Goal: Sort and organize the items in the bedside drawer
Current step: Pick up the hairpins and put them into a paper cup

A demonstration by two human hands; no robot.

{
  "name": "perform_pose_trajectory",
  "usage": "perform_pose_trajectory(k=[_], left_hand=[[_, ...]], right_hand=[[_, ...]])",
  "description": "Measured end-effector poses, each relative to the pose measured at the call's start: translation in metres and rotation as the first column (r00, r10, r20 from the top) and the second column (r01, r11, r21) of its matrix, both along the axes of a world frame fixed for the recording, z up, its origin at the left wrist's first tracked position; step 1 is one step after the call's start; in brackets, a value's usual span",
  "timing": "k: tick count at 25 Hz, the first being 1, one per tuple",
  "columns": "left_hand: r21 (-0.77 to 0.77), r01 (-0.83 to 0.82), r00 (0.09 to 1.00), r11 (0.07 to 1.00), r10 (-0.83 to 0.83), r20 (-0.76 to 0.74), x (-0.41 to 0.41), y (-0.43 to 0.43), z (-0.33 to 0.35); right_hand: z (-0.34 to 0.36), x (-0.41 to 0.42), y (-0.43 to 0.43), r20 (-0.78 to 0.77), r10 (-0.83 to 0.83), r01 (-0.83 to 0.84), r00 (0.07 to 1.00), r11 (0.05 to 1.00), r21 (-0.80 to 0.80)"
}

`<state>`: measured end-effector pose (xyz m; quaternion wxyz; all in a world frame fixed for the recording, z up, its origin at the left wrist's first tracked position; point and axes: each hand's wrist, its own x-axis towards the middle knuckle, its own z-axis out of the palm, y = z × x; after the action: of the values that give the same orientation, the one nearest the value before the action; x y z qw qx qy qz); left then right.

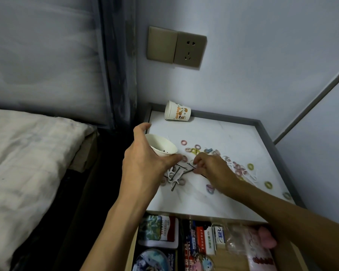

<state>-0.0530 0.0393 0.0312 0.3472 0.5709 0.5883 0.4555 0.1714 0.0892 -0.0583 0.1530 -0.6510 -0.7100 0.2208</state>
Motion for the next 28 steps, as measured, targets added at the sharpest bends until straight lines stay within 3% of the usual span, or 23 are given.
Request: perform_pose_trajectory(k=[4,10,20,28], left_hand=[[-0.004,-0.003,1.0,1.0,0.003,0.005,-0.001,0.0,-0.001],[-0.005,-0.012,1.0,1.0,0.012,0.0,-0.003,0.001,-0.002],[-0.005,-0.009,1.0,1.0,0.009,-0.013,-0.001,0.003,-0.001],[0.0,-0.013,1.0,1.0,0.013,-0.021,0.0,0.002,0.002]], right_hand=[[-0.002,0.002,-0.002,-0.014,0.021,-0.021,1.0,0.999,0.031],[0.0,0.009,0.001,0.164,0.201,-0.225,0.966,0.965,0.139],[0.01,0.015,0.015,0.001,-0.124,0.123,0.992,0.989,0.079],[0.029,0.013,-0.002,0.222,-0.182,0.127,0.958,0.962,0.243]])
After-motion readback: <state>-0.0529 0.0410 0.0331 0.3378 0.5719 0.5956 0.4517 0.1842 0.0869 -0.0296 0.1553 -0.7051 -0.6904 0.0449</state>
